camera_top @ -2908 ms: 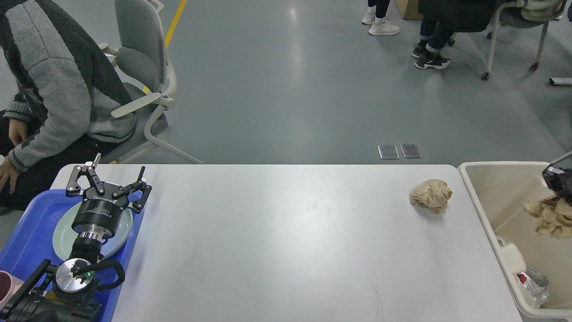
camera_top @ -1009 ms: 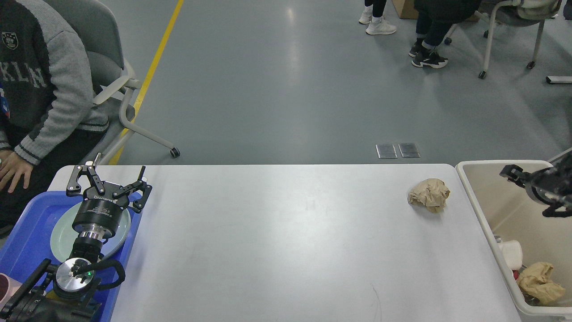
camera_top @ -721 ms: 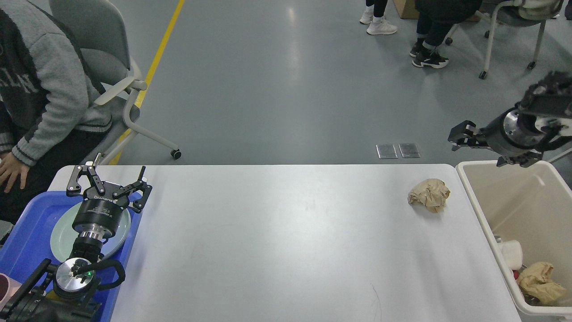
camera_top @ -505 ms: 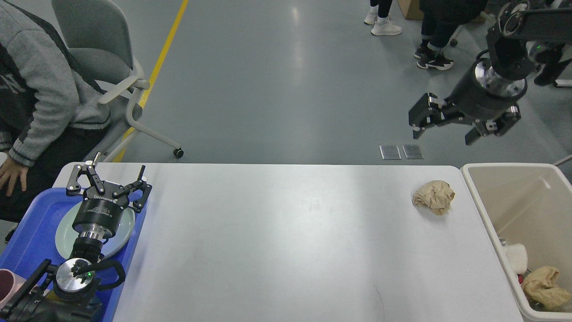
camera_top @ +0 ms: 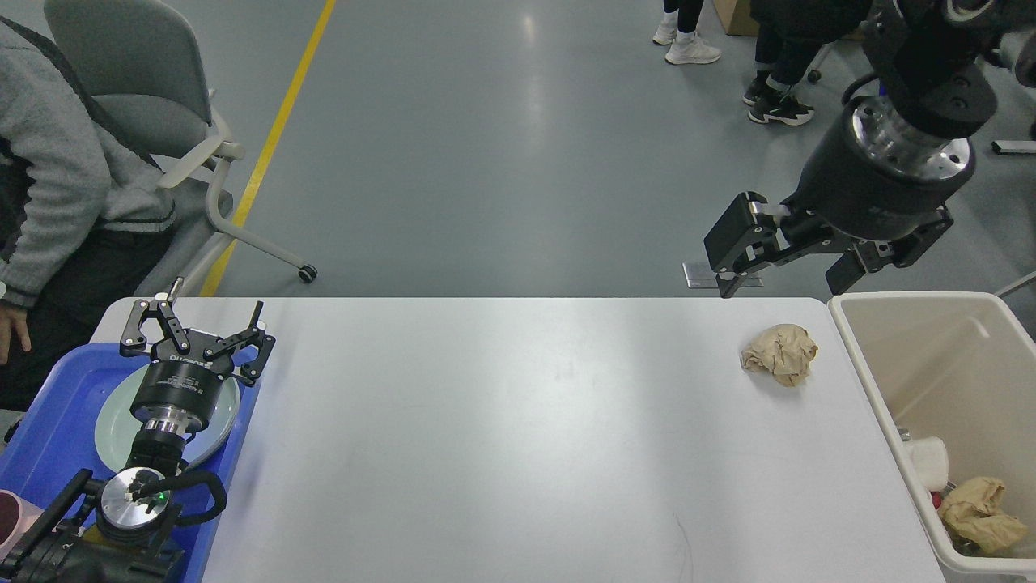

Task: Tidy desktop
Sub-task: 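Raise the right gripper and move it to the remaining brown paper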

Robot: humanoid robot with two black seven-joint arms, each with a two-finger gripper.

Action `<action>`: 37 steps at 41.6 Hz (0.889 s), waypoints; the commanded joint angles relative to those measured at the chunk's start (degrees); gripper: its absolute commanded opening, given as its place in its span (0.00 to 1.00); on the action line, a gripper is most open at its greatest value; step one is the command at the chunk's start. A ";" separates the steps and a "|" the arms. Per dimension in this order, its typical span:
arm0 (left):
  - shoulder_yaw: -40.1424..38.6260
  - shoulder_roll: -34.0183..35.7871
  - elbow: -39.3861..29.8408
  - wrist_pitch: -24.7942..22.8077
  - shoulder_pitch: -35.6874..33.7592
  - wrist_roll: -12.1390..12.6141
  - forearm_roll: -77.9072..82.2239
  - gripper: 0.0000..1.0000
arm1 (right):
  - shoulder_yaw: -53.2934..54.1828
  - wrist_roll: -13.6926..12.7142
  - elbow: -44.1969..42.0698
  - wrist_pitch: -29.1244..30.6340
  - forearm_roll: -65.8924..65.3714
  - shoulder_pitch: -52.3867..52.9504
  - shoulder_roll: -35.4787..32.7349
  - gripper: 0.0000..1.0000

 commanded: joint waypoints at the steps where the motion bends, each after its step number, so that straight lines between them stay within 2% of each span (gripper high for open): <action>1: 0.00 0.01 0.00 0.00 -0.05 -0.01 0.00 0.96 | -0.37 0.08 -0.33 -0.79 -0.08 -1.31 -0.11 1.00; 8: 0.00 0.01 0.00 0.00 -0.04 -0.01 0.00 0.96 | -0.89 -0.01 -3.04 -3.77 -0.26 -5.26 -0.28 1.00; 13: 0.00 0.01 0.00 -0.09 -0.05 -0.01 0.00 0.96 | -0.89 -0.01 -9.36 -7.64 -0.26 -11.67 -0.55 1.00; 22: 0.00 0.01 0.00 0.00 -0.05 -0.01 0.00 0.96 | 0.42 0.17 -31.50 -8.87 -0.61 -33.19 -0.55 1.00; 29: 0.00 0.01 0.00 -0.09 -0.05 -0.01 0.00 0.96 | 4.98 0.52 -54.61 -9.58 -0.61 -54.63 1.21 1.00; 30: 0.00 0.01 0.00 -0.09 0.04 -0.01 0.00 0.96 | 7.43 0.52 -60.56 -10.45 -0.61 -60.49 2.52 1.00; 34: 0.00 0.01 0.00 0.00 0.04 -0.01 0.00 0.96 | 12.89 0.60 -74.99 -15.62 -0.61 -75.19 5.07 1.00; 37: 0.00 0.01 0.00 0.00 0.04 -0.01 0.00 0.96 | 13.61 0.61 -79.33 -19.85 -0.44 -80.13 6.57 1.00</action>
